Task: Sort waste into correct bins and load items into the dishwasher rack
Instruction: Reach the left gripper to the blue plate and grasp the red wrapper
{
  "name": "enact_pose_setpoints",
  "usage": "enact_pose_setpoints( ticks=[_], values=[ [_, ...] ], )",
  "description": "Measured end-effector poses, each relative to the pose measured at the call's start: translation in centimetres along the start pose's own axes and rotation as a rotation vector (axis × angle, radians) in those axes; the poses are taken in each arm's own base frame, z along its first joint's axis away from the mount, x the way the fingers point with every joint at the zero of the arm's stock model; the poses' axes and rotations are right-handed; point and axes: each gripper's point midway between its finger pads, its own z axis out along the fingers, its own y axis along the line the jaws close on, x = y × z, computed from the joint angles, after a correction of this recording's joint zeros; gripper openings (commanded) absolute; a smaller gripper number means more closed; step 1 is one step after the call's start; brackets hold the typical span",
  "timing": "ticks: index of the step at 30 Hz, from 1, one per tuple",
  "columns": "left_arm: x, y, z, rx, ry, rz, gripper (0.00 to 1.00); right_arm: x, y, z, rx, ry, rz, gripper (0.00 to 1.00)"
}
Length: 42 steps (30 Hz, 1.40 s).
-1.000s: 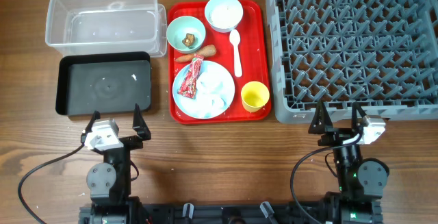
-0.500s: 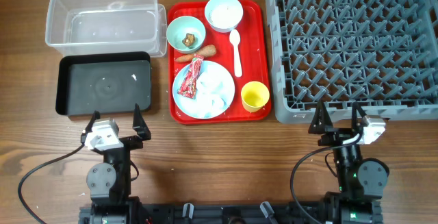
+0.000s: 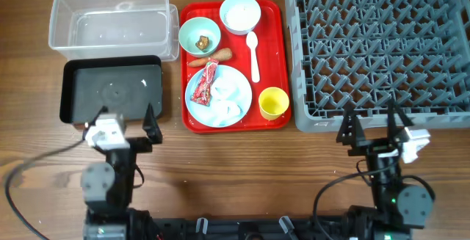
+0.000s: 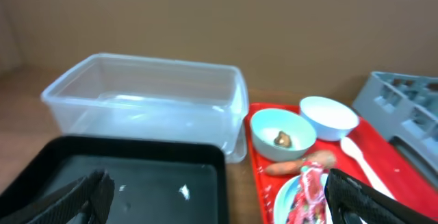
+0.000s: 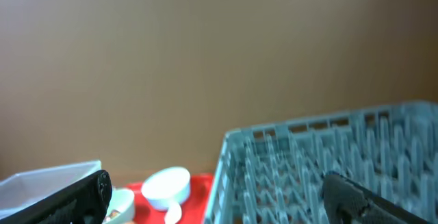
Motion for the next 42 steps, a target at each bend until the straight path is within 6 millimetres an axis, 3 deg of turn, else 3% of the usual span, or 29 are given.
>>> enact_pose_setpoints(
  ticks=[5, 11, 17, 20, 23, 26, 30, 31, 32, 37, 42],
  values=[
    [-3.0, -1.6, 3.1, 0.056, 0.198, 0.024, 1.0, -3.3, 1.1, 1.6, -0.022, 0.043, -0.013, 1.0],
    [-5.6, -3.9, 7.8, 0.109, 0.394, 0.037, 1.0, -3.6, 1.4, 4.6, -0.038, 0.225, -0.002, 1.0],
    [-6.6, -9.5, 12.7, 0.222, 0.513, 0.081, 1.0, -3.4, 1.3, 8.0, -0.03, 0.456, 0.051, 1.0],
    [-6.0, -13.4, 14.4, 0.304, 0.53, 0.111, 1.0, -3.9, 1.3, 9.5, -0.039, 0.517, 0.051, 1.0],
    [-3.6, -16.5, 14.4, 0.373, 0.588, 0.139, 1.0, -4.0, 1.2, 10.6, -0.045, 0.534, 0.056, 1.0],
    [-0.2, -19.3, 13.9, 0.434, 0.675, 0.172, 1.0, -2.0, 0.9, 10.5, -0.038, 0.611, 0.101, 1.0],
    [3.6, -21.2, 14.0, 0.475, 0.757, 0.214, 1.0, 0.6, 0.5, 10.1, -0.013, 0.711, 0.158, 1.0],
    [3.8, -21.3, 14.0, 0.477, 0.763, 0.219, 1.0, 1.2, 0.3, 10.0, -0.006, 0.736, 0.168, 1.0],
    [6.1, -21.6, 14.2, 0.473, 0.816, 0.237, 1.0, 1.3, 0.3, 9.9, -0.005, 0.74, 0.17, 1.0],
    [12.7, -20.3, 13.9, 0.432, 1.012, 0.275, 1.0, 2.4, 0.0, 9.7, 0.009, 0.784, 0.193, 1.0],
    [16.1, -19.2, 13.2, 0.418, 1.121, 0.321, 1.0, 2.5, 0.0, 9.8, 0.01, 0.785, 0.194, 1.0]
  ],
)
